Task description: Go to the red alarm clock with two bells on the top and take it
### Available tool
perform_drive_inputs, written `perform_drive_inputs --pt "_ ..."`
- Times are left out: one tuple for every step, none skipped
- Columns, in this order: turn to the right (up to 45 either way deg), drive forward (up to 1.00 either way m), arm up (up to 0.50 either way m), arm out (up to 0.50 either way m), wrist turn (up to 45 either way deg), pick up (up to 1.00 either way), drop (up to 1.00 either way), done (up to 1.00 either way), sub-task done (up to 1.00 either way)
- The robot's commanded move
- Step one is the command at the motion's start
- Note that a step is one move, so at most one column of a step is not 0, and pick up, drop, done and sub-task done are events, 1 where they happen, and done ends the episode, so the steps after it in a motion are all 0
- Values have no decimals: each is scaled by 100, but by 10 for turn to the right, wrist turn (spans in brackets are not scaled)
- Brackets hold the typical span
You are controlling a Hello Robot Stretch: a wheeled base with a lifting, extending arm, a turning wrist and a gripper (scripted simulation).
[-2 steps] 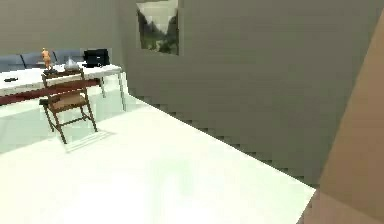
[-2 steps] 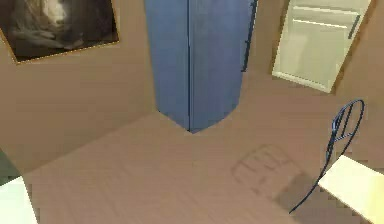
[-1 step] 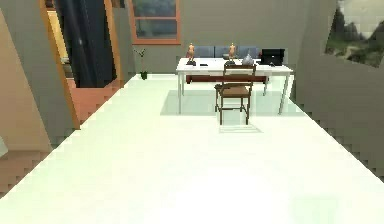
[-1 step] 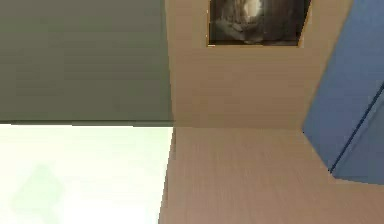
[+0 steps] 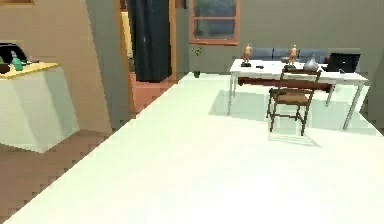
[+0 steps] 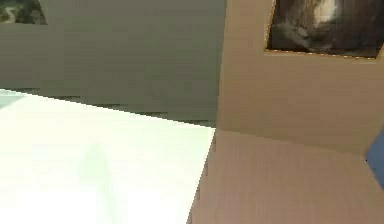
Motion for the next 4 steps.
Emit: perform_drive_inputs --pt "0 100 0 0 0 0 0 0 0" --pt "0 100 0 0 0 0 0 0 0" --pt "0 95 0 0 0 0 0 0 0" --pt "-450 0 0 0 0 0 0 0 0"
